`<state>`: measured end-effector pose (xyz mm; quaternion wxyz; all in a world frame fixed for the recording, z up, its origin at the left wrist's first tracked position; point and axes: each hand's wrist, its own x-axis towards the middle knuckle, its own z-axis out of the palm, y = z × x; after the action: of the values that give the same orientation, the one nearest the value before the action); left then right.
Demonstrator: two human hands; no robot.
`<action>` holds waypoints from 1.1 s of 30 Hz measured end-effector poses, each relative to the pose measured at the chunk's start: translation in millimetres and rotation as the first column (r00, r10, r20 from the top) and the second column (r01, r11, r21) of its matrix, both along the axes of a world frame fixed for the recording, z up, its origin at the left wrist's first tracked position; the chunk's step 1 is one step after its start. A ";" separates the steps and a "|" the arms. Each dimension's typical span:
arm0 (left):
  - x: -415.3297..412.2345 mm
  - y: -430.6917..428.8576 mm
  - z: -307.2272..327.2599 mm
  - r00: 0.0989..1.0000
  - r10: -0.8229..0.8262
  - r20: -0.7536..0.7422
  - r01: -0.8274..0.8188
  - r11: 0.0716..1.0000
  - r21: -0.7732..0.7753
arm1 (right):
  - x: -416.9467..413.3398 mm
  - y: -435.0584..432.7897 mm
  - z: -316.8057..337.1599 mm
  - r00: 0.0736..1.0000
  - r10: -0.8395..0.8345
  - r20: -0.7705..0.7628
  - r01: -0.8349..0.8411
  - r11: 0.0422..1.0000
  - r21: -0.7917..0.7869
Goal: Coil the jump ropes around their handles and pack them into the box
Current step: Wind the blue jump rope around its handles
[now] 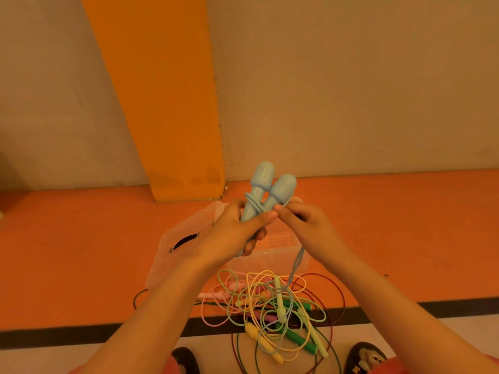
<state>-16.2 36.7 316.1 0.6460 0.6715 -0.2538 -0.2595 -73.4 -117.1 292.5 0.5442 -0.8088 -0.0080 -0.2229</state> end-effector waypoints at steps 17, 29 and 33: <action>23.0 15.3 -16.6 0.974 0.169 0.153 -0.187 0.976 0.113 | -12.2 -26.6 13.8 0.986 -0.047 -0.161 -0.008 0.946 -0.323; 11.7 7.6 -12.7 0.934 -0.332 0.133 0.238 0.853 0.465 | -5.2 -18.7 10.4 0.988 0.110 0.105 -0.037 0.842 -0.538; 9.2 6.6 -8.8 0.896 -0.399 0.198 0.238 0.804 0.545 | -3.4 -18.2 8.8 0.987 0.104 0.119 -0.003 0.765 -0.644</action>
<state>-7.0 43.2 307.4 0.3462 0.7959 -0.3825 -0.3168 -76.8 -135.4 301.3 0.2392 -0.9266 -0.1471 -0.2502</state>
